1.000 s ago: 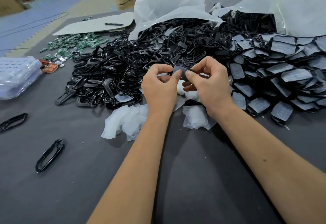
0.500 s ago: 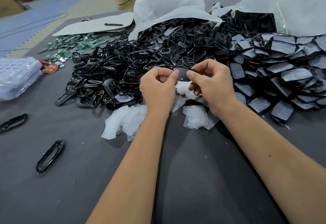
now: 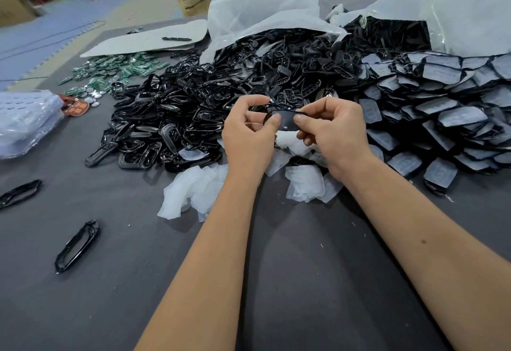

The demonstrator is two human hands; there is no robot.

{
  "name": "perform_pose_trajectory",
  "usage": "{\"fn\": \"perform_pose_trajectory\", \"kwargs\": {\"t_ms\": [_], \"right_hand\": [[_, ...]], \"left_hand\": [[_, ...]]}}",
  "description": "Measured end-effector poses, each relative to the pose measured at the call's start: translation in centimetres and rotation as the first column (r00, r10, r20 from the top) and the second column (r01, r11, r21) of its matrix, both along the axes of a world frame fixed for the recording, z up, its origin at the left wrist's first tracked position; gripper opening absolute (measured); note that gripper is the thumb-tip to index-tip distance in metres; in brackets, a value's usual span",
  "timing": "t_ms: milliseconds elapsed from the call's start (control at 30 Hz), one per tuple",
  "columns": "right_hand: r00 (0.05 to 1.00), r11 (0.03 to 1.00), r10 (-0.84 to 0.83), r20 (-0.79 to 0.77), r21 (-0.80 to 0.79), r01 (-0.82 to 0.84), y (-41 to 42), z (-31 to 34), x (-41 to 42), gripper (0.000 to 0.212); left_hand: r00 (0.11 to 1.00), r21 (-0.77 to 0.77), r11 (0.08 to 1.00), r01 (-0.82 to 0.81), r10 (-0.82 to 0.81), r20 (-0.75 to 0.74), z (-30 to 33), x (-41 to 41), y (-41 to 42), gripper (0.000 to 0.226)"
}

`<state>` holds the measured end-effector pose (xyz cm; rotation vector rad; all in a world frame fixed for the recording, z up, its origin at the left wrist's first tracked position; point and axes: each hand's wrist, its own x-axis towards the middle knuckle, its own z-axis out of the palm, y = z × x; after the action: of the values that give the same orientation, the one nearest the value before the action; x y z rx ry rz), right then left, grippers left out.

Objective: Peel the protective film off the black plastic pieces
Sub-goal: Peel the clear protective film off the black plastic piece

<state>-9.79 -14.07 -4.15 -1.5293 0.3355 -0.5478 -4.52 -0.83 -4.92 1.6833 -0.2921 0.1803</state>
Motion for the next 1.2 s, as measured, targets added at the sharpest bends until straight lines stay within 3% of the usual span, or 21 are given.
{"fn": "perform_pose_trajectory", "kwargs": {"t_ms": [133, 267, 600, 933, 1200], "right_hand": [[1.000, 0.998, 0.003, 0.011, -0.064, -0.003, -0.07, -0.12, 0.08, 0.014], [0.999, 0.996, 0.032, 0.014, -0.086, -0.031, -0.22, -0.18, 0.08, 0.009], [0.999, 0.997, 0.033, 0.028, 0.069, -0.035, -0.20, 0.16, 0.11, 0.014], [0.999, 0.959, -0.034, 0.035, -0.279, 0.043, -0.04, -0.27, 0.04, 0.009], [0.998, 0.938, -0.063, 0.009, -0.341, 0.062, -0.08, -0.08, 0.00, 0.011]], "left_hand": [[0.998, 0.041, 0.998, 0.049, -0.050, 0.034, 0.02, 0.28, 0.25, 0.011], [0.997, -0.068, 0.995, 0.068, -0.071, -0.041, -0.03, 0.07, 0.07, 0.011], [0.982, -0.181, 0.973, 0.145, -0.164, -0.093, 0.09, -0.16, -0.15, 0.011], [0.958, -0.266, 0.950, 0.165, -0.218, -0.187, 0.08, -0.03, 0.11, 0.009], [0.939, -0.278, 0.943, 0.186, -0.254, -0.232, 0.17, 0.20, 0.25, 0.023]]}}
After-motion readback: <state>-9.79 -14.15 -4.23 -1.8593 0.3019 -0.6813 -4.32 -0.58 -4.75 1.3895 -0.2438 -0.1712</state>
